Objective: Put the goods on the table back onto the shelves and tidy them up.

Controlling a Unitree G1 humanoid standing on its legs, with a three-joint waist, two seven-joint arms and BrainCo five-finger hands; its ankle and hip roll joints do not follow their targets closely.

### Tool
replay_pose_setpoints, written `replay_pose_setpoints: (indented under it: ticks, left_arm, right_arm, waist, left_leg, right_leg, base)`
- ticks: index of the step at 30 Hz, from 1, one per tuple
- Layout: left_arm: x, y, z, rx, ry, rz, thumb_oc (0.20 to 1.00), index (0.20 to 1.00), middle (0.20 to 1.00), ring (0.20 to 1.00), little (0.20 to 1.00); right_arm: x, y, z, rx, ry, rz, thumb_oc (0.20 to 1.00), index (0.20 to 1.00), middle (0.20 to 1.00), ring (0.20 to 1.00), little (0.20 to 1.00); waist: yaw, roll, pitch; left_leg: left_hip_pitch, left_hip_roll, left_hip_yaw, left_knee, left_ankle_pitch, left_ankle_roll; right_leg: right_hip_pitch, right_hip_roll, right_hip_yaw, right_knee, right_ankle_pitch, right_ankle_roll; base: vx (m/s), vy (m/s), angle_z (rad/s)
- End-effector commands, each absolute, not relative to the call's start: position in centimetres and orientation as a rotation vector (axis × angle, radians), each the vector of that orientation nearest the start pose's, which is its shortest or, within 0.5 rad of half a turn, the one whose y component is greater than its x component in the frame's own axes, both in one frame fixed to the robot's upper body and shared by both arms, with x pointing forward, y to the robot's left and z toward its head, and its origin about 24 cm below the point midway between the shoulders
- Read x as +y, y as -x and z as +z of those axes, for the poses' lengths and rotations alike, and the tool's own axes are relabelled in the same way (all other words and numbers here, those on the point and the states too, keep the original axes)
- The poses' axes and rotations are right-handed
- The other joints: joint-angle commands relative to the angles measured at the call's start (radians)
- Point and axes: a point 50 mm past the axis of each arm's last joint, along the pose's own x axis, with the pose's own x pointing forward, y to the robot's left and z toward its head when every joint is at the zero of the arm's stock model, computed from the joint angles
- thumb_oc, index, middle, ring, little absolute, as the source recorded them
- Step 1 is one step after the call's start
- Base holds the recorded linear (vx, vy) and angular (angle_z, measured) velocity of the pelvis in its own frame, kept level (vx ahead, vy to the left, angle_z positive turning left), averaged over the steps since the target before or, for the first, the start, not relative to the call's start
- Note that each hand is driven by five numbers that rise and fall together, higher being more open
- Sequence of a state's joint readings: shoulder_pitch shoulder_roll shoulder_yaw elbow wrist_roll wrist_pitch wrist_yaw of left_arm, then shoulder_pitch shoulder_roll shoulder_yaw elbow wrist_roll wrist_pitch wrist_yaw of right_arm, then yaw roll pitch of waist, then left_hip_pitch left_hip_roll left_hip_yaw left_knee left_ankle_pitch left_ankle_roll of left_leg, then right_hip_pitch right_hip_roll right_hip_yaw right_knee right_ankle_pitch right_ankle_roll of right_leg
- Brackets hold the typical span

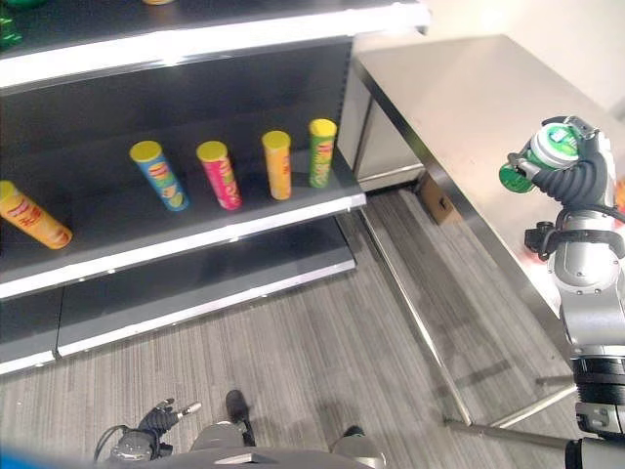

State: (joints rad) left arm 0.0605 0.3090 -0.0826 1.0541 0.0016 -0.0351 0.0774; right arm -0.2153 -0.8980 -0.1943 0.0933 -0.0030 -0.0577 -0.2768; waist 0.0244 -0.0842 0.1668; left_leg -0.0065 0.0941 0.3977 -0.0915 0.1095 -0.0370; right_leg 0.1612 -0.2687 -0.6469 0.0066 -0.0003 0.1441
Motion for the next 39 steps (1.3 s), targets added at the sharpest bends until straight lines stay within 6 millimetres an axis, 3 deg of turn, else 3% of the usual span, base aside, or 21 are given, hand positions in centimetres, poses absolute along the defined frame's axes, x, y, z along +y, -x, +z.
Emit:
replay_pose_setpoints:
  ticks: [1,3,4,6,7,11,15,26,27,34,39]
  left_arm:
    - [28.0,-11.9,-13.2,1.015,-0.378,0.225,1.0,1.0,1.0,1.0,1.0]
    - [28.5,-12.3,-12.9,1.01,-0.403,0.228,1.0,1.0,1.0,1.0,1.0]
    - [28.5,-13.0,-12.6,0.986,-0.411,0.224,1.0,1.0,1.0,1.0,1.0]
    - [28.3,-13.7,-12.4,0.96,-0.409,0.216,1.0,1.0,1.0,1.0,1.0]
    - [28.3,-13.7,-12.4,0.96,-0.409,0.215,1.0,1.0,1.0,1.0,1.0]
    - [27.7,-14.9,-12.2,0.931,-0.434,0.163,1.0,1.0,1.0,1.0,1.0]
    - [27.5,-14.6,-12.3,0.938,-0.446,0.133,1.0,1.0,1.0,1.0,1.0]
    - [26.8,-11.6,-13.8,1.042,-0.427,0.112,1.0,1.0,1.0,1.0,1.0]
    - [27.1,-10.9,-14.0,1.067,-0.43,0.113,1.0,1.0,1.0,1.0,1.0]
    - [27.6,-10.3,-14.2,1.101,-0.413,0.145,1.0,1.0,1.0,1.0,1.0]
    - [27.5,-10.2,-14.3,1.112,-0.422,0.129,1.0,1.0,1.0,1.0,1.0]
  right_arm:
    - [-32.6,-26.9,26.0,-0.579,0.951,-0.535,0.2,0.2,0.2,0.2,0.2]
    - [-32.5,-26.6,26.6,-0.6,0.962,-0.543,0.2,0.2,0.2,0.2,0.2]
    - [-32.4,-26.2,26.9,-0.614,0.976,-0.535,0.2,0.2,0.2,0.2,0.2]
    - [-32.5,-25.8,27.6,-0.635,0.984,-0.542,0.2,0.2,0.2,0.2,0.2]
    - [-32.5,-25.8,27.7,-0.635,0.984,-0.542,0.2,0.2,0.2,0.2,0.2]
    - [-32.7,-24.9,29.5,-0.709,0.942,-0.554,0.2,0.2,0.2,0.2,0.2]
    - [-32.0,-25.1,30.3,-0.752,0.909,-0.509,0.2,0.2,0.2,0.2,0.2]
    - [-30.3,-27.0,32.3,-0.776,0.748,-0.285,0.2,0.2,0.2,0.2,0.2]
    - [-30.6,-27.9,32.6,-0.733,0.702,-0.247,0.2,0.2,0.2,0.2,0.2]
    - [-30.0,-32.3,34.6,-0.562,0.717,-0.141,0.2,0.2,0.2,0.2,0.2]
    - [-30.3,-33.8,34.4,-0.459,0.729,-0.131,0.2,0.2,0.2,0.2,0.2]
  waist:
    - [0.03,0.013,-0.014]
    - [0.011,0.011,-0.001]
    - [-0.014,0.014,0.003]
    - [-0.03,0.032,0.011]
    - [-0.028,0.033,0.011]
    - [-0.079,0.029,0.025]
    - [-0.084,0.01,0.015]
    - [-0.041,-0.018,-0.041]
    - [-0.02,-0.03,-0.048]
    - [0.02,-0.045,-0.058]
    - [0.033,-0.045,-0.063]
  left_leg:
    - [0.002,-0.006,-0.039,0.045,-0.132,-0.022]
    - [0.025,-0.039,-0.076,0.019,-0.141,-0.001]
    - [0.034,-0.054,-0.119,0.007,-0.153,0.01]
    - [0.036,-0.058,-0.148,0.004,-0.14,0.017]
    - [0.037,-0.057,-0.148,0.004,-0.141,0.016]
    - [0.058,-0.086,-0.237,0.008,-0.158,0.01]
    - [0.064,-0.093,-0.26,0.013,-0.159,0.004]
    - [0.093,-0.06,-0.284,0.005,-0.157,-0.034]
    - [0.096,-0.052,-0.288,0.005,-0.156,-0.042]
    - [0.09,-0.026,-0.313,0.009,-0.138,-0.072]
    - [0.086,-0.017,-0.325,0.012,-0.129,-0.084]
  right_leg:
    - [-0.021,-0.071,0.062,0.149,-0.063,0.049]
    - [-0.072,-0.11,0.125,0.281,-0.027,0.051]
    - [-0.13,-0.075,0.253,0.341,-0.059,0.043]
    - [-0.196,-0.019,0.351,0.333,-0.085,0.023]
    - [-0.197,-0.018,0.352,0.334,-0.086,0.022]
    - [-0.239,0.068,0.501,0.136,-0.062,0.05]
    - [-0.23,0.081,0.558,0.059,-0.023,0.066]
    - [-0.107,0.098,0.502,-0.05,-0.02,0.052]
    - [-0.094,0.102,0.487,-0.06,-0.022,0.048]
    - [-0.059,0.114,0.428,-0.076,-0.038,0.027]
    - [-0.042,0.118,0.396,-0.075,-0.048,0.02]
  base:
    - [0.1,0.327,0.37]
    - [0.12,0.269,0.82]
    - [0.05,0.188,1.18]
    - [0.02,0.082,0.91]
    - [0.09,-0.026,0.69]
    - [0.09,-0.059,0.69]
    - [0.04,-0.055,0.53]
    - [0.05,-0.089,0.15]
    - [0.01,-0.09,0.15]
    - [0.0,-0.097,0.18]
    - [0.02,-0.055,0.34]
